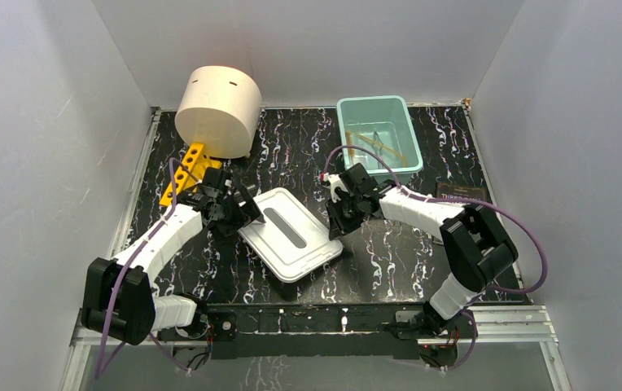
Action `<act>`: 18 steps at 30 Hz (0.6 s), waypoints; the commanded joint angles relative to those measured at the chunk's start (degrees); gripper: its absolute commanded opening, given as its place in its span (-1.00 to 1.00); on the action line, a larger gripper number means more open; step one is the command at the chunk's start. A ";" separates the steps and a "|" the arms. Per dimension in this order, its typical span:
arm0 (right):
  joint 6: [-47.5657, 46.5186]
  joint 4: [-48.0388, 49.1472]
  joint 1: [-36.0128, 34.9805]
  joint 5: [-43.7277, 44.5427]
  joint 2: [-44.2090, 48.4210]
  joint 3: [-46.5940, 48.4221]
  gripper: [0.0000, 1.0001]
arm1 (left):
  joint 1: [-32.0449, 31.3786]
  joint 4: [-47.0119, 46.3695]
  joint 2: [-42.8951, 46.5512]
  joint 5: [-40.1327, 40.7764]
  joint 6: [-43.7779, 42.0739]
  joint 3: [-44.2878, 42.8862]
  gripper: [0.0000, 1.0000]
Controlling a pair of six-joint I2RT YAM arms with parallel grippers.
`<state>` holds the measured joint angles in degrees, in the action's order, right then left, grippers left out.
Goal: Organize the chemistry lab equipment
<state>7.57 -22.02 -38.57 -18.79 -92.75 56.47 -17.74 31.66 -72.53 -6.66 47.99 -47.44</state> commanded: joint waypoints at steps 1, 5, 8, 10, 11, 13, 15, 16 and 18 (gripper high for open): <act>1.04 1.88 0.48 -4.04 -0.62 2.43 -1.00 | 0.38 -5.61 1.86 -3.31 0.05 1.94 0.93; 1.21 1.90 0.50 -4.63 -1.26 2.86 -1.00 | 0.34 -14.37 2.25 -4.80 2.20 4.74 0.73; 1.22 1.77 0.76 -5.26 -1.70 3.46 -1.00 | 0.31 -17.26 3.95 -4.11 5.25 4.36 0.61; 1.71 2.08 0.89 -5.86 -1.88 3.60 -1.00 | 0.32 -20.42 6.28 -3.59 6.97 5.69 0.48; 1.66 2.15 0.87 -6.43 -2.07 3.70 -0.99 | 0.31 -21.86 7.55 -3.51 7.77 6.54 0.39; 1.74 1.67 0.98 -7.62 -2.80 4.54 -0.92 | 0.38 -24.55 9.81 -3.97 8.30 7.82 0.24; 1.79 1.02 0.98 -8.56 -3.56 5.26 -0.80 | 0.35 -25.49 11.05 -4.32 8.17 8.06 0.08; 1.80 0.94 0.95 -8.82 -3.84 5.50 -0.72 | 0.34 -26.05 11.25 -4.74 7.85 8.19 0.05; 1.95 1.43 1.03 -8.78 -4.25 5.82 -0.56 | 0.36 -26.60 10.55 -5.90 7.59 8.22 -0.06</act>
<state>9.13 -22.15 -37.47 -23.68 -96.60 59.09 -17.47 9.87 -62.65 -9.56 54.94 -39.79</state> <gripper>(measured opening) 0.263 0.514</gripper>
